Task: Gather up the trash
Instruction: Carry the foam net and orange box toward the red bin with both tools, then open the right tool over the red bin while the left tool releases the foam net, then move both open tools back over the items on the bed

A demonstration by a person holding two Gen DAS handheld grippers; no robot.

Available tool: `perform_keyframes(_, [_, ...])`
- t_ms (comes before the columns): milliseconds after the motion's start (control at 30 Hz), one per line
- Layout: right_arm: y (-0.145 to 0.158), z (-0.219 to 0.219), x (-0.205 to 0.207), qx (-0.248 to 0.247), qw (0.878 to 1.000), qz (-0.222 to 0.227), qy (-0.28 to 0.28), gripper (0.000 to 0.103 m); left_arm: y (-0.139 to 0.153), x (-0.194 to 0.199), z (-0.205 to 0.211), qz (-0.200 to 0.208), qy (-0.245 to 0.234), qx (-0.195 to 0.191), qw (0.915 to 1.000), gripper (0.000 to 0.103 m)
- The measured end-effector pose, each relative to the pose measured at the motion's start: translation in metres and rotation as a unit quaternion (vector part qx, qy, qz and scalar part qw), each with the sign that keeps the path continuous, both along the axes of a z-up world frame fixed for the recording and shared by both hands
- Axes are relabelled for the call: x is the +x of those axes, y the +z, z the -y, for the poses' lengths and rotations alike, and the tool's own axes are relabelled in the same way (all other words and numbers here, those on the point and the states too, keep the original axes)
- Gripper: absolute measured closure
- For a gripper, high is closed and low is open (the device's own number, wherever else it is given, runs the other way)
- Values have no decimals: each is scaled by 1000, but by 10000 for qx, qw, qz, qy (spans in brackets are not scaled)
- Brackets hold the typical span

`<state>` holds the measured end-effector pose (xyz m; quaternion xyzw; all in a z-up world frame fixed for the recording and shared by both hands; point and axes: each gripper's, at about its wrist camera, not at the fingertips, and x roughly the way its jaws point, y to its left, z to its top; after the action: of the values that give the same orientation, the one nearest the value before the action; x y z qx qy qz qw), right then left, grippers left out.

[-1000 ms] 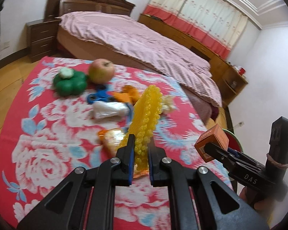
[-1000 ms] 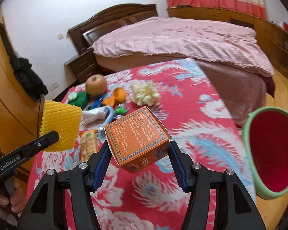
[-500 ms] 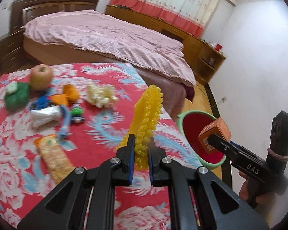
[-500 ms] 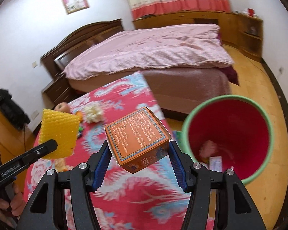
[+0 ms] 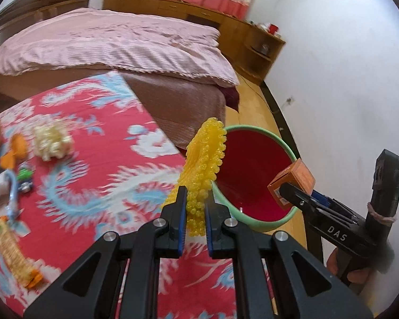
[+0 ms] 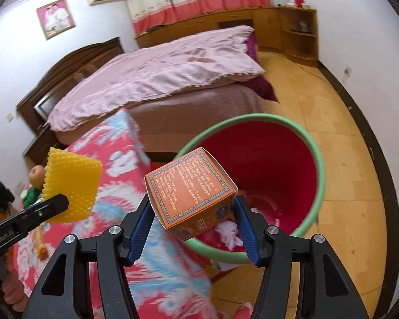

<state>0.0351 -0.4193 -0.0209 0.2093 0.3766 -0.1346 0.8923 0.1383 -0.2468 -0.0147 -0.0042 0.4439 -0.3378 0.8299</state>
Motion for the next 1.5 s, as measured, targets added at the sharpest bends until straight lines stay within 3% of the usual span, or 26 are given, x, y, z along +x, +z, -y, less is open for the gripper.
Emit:
perform_keyframes(400, [-17,39,-11,186,9982,-50,-562,40,-21,5,65,-166,-579,214,9980,92])
perform_keyframes(833, [-16,55,-23,257,9967,65,-765,40,-28,5,96,-114,-912,244,9955,92])
perform_keyframes(867, [-15,55,-23,254,9966,74,-774,40,-28,4,98,-85,-910,268,9955,91])
perform_keyframes(1000, [-13,57,-24,270,9965,108,-788,40,-27,4,101,-22,-882,320,9956,65])
perform_keyframes(1033, [-13,57,-25,279,9964,112,-789,40,-27,3,101,2,-867,325,9957,63])
perform_keyframes(1500, [0,40,-31,263,9975,217,-622,40,-16,1,63,-19,-399,338,9986,62])
